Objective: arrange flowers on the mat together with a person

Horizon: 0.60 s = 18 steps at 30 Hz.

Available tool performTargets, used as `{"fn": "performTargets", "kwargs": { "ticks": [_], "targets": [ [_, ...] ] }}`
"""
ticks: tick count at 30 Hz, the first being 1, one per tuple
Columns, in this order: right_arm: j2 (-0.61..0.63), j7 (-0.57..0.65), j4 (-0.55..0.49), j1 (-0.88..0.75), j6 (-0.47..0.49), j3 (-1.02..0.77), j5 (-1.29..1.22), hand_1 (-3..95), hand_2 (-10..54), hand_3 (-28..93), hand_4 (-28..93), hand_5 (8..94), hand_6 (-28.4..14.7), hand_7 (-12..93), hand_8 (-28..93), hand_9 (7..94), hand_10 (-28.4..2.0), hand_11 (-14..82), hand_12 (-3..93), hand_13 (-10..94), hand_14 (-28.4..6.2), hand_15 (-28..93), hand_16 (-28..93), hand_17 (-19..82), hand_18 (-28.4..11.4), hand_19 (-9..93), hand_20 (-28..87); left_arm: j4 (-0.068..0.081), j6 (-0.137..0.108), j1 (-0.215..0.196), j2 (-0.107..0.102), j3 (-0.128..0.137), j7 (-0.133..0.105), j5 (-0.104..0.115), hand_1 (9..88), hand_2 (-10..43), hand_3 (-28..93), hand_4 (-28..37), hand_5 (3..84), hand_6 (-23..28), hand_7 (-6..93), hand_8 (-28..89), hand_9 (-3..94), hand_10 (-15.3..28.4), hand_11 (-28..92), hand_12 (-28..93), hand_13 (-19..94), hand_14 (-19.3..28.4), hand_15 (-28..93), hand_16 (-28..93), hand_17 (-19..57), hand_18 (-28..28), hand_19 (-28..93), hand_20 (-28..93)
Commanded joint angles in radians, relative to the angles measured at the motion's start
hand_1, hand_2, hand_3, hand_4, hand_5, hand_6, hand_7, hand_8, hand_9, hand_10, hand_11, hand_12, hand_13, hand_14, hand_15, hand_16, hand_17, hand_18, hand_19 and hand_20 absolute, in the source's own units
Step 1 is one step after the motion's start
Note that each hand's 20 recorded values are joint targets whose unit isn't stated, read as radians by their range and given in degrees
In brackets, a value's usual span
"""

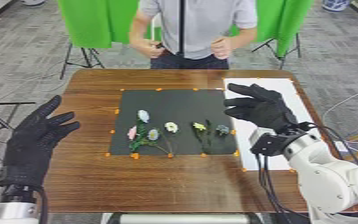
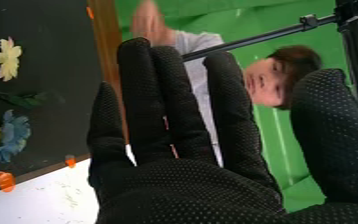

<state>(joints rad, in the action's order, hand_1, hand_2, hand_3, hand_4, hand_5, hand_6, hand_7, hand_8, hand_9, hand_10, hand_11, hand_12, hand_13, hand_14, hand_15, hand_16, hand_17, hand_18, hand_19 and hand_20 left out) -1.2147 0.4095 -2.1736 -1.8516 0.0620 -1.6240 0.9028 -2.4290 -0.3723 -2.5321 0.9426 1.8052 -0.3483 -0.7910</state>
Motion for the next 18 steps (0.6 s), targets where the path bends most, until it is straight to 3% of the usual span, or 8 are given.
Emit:
{"fn": "performTargets", "kwargs": {
  "ticks": [1,4,12,14,15,17,18],
  "targets": [
    [-0.002,-0.004,0.000,-0.004,-0.001,0.004,0.001,21.6,6.9,77,-23,54.3,-1.9,12,-11,54.5,-20.1,19.1,15.3,41,-20.5,57,8,1,-22.3,53,15,-0.002,-0.010,-0.005,0.001,-0.001,0.013,-0.002,19.6,5.5,78,-28.3,33.8,6.0,15.0,-11,36.7,19.9,25,11,27,28.4,56,-10,-6.8,24.3,53,16],
    [0.002,-0.006,0.000,-0.005,-0.009,0.007,0.000,21.6,6.9,77,-23,54.3,-1.9,12,-11,54.5,-20.1,19.2,15.3,41,-20.5,57,8,1,-22.3,53,15,-0.002,-0.006,0.003,0.006,0.001,0.024,-0.006,19.6,5.5,78,-28.3,33.8,6.1,15.0,-11,36.7,19.9,25,11,27,28.4,56,-10,-6.9,24.3,53,16],
    [0.004,-0.004,0.002,-0.001,-0.015,0.012,-0.003,21.5,6.9,77,-23,54.4,-1.9,12,-11,54.6,-20.1,19.2,15.3,41,-20.5,57,8,1,-22.2,53,15,0.000,-0.005,0.005,0.009,0.002,0.026,-0.006,19.6,5.6,78,-28.3,33.8,6.0,15.0,-11,36.8,19.9,25,11,27,28.4,56,-10,-6.9,24.3,53,16],
    [0.002,-0.005,0.001,-0.004,-0.011,0.009,-0.001,21.6,6.9,77,-23,54.5,-1.9,12,-11,54.6,-20.2,19.2,15.2,41,-20.5,57,8,1,-22.3,53,15,-0.002,-0.008,0.000,0.006,0.001,0.019,-0.005,19.6,5.6,78,-28.3,33.8,6.0,15.0,-11,36.7,19.9,25,11,27,28.4,56,-10,-6.9,24.3,53,16],
    [0.003,-0.005,0.000,-0.004,-0.013,0.010,-0.002,21.6,6.9,77,-23,54.5,-1.9,12,-11,54.6,-20.2,19.2,15.2,41,-20.5,57,8,1,-22.2,53,15,-0.004,-0.012,-0.013,0.000,-0.001,0.004,-0.001,19.6,5.6,77,-28.3,33.8,6.0,15.1,-11,36.7,19.9,25,11,27,28.4,56,-10,-6.9,24.3,53,16],
    [0.003,-0.007,-0.001,-0.007,-0.014,0.009,-0.002,21.6,7.0,77,-23,54.5,-1.9,12,-11,54.6,-20.1,19.2,15.3,41,-20.5,57,8,1,-22.2,53,15,-0.004,-0.011,-0.010,0.001,-0.001,0.008,-0.002,19.6,5.6,78,-28.3,33.7,6.0,15.1,-11,36.7,19.9,25,11,27,28.4,56,-10,-6.9,24.3,53,16],
    [0.000,-0.006,0.001,-0.005,-0.007,0.007,-0.001,21.6,7.0,77,-23,54.5,-1.9,12,-11,54.6,-20.1,19.2,15.2,41,-20.5,57,8,1,-22.2,53,15,-0.005,-0.016,-0.015,-0.003,-0.003,-0.002,0.001,19.7,5.6,78,-28.3,33.8,6.0,15.1,-11,36.7,19.9,25,11,27,28.4,56,-10,-6.9,24.3,53,16]
  ]
}}
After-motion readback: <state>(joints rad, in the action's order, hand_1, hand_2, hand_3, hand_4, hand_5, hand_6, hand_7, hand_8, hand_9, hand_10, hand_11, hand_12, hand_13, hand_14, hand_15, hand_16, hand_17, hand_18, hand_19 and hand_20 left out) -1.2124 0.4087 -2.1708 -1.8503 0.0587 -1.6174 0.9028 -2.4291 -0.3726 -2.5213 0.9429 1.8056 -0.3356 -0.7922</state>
